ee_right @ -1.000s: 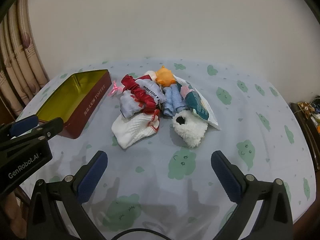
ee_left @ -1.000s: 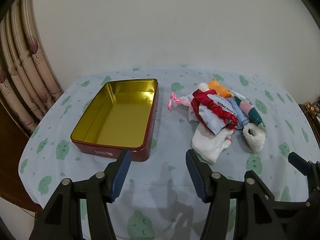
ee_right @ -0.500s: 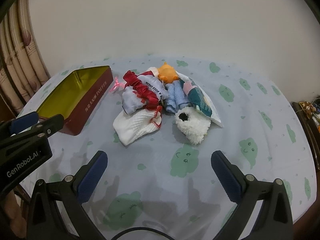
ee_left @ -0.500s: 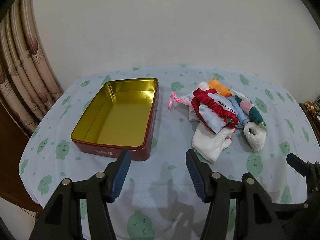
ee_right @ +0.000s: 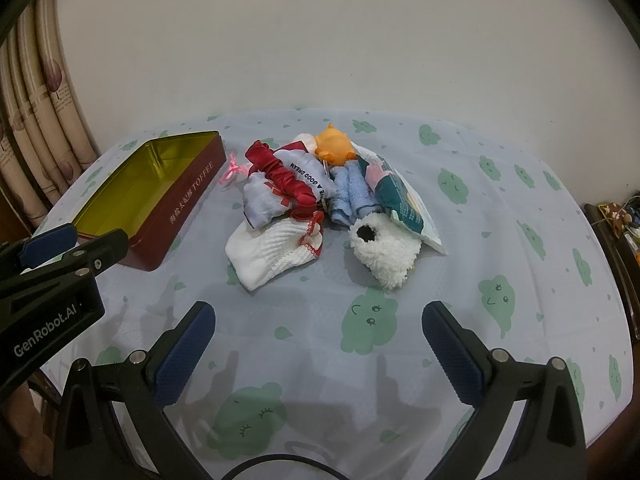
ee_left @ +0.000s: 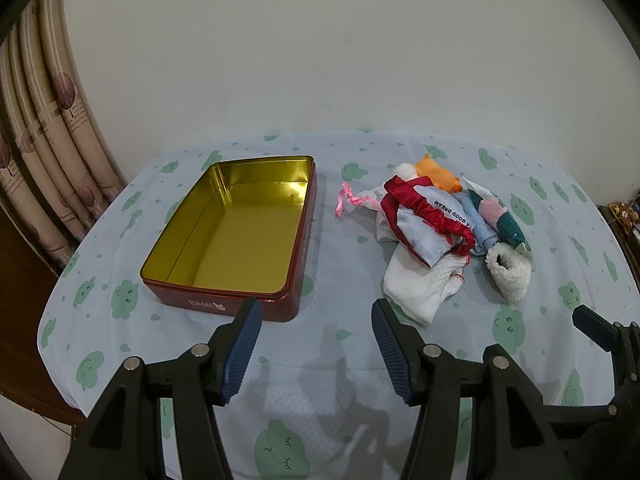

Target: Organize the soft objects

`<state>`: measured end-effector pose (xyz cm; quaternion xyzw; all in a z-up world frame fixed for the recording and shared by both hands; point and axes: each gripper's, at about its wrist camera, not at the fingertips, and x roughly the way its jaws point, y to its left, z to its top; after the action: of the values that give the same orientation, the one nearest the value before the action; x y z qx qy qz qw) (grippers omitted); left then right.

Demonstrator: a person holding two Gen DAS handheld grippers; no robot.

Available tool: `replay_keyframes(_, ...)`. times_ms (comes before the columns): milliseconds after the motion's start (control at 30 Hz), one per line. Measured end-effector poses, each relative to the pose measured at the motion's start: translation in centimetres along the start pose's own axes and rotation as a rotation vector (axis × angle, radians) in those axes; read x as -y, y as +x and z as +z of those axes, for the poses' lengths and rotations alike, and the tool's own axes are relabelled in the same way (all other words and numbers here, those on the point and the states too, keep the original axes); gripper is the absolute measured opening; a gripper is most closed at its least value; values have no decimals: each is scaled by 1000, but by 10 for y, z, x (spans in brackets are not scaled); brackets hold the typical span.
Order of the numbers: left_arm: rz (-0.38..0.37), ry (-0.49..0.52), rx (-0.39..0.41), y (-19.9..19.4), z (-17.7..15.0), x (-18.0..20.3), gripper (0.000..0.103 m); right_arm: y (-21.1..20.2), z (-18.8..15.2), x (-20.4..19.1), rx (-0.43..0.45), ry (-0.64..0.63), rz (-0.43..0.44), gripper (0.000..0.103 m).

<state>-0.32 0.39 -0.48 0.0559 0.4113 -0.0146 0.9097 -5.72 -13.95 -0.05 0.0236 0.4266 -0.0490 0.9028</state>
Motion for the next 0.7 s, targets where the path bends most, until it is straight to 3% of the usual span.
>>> replay_keyframes(300, 0, -2, 1, 0, 0, 0, 59, 1, 1, 4, 3, 8, -1, 103)
replay_keyframes(700, 8, -8, -24, 12, -2, -7, 59, 3, 11, 50, 0, 58, 19, 103)
